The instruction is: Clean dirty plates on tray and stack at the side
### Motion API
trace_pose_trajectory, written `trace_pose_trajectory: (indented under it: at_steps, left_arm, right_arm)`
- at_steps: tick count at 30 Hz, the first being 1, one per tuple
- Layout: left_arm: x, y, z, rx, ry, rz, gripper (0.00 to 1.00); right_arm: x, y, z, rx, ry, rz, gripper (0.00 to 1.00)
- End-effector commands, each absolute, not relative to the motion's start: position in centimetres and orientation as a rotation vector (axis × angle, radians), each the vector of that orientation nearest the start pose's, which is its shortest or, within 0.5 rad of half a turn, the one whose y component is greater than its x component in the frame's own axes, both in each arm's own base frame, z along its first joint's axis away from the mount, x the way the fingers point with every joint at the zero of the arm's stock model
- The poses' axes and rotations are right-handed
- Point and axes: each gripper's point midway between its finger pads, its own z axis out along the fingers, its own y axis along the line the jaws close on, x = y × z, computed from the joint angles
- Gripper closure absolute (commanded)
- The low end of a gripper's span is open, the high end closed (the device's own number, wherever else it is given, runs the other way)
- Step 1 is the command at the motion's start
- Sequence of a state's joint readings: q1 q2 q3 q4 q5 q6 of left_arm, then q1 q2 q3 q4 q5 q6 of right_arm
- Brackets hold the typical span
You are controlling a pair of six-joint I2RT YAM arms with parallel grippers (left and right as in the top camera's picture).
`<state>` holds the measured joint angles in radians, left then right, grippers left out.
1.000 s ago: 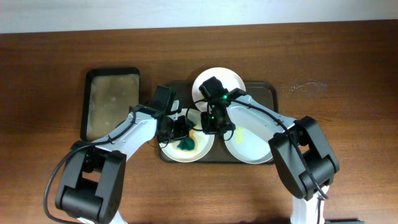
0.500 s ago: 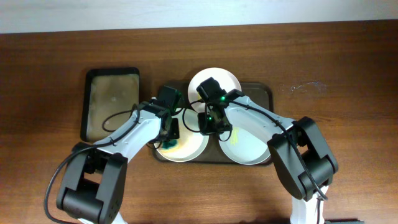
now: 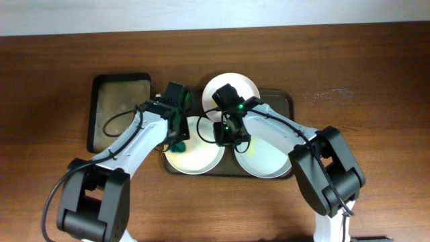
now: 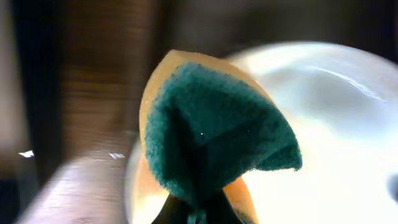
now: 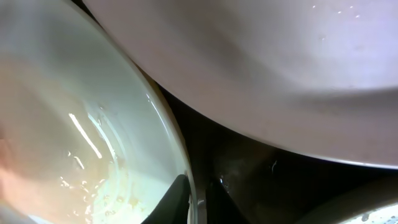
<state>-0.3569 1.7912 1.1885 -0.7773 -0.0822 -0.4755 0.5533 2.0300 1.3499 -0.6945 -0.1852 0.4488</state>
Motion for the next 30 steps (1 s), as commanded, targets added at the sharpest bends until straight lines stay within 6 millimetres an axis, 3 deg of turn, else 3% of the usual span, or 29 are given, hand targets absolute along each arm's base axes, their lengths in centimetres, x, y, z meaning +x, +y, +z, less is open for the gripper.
trace_pose_trajectory:
  at_steps: [1, 5, 11, 16, 21, 23, 30]
  left_arm:
    - [34.2, -15.3, 5.6, -0.164, 2.936, -0.341, 1.00]
    - [34.1, -15.4, 4.8, -0.162, 2.926, -0.358, 1.00]
    - [33.3, -18.0, 3.2, -0.121, 2.896, -0.610, 1.00]
    - [32.8, -17.8, 1.7, -0.246, 2.885, -0.634, 1.00]
    - [32.5, -17.7, 0.5, -0.235, 2.856, -0.649, 1.00]
    - [32.6, -17.0, -0.1, -0.245, 2.843, -0.594, 1.00]
    - [32.4, -9.4, -1.5, -0.351, 2.815, -0.004, 1.00]
  right_arm:
    - [33.1, 22.3, -1.5, -0.155, 3.064, 0.260, 0.88]
    - [33.1, 22.3, -1.5, -0.155, 3.064, 0.260, 0.88]
    - [33.2, 22.5, -1.4, -0.155, 3.056, 0.266, 0.88]
    - [33.2, 22.5, -1.4, -0.155, 3.056, 0.266, 0.88]
    - [33.2, 22.5, -1.4, -0.155, 3.056, 0.266, 0.88]
    - [33.2, 22.4, -1.4, -0.155, 3.057, 0.265, 0.88]
    - [33.1, 22.3, -1.5, -0.155, 3.064, 0.260, 0.88]
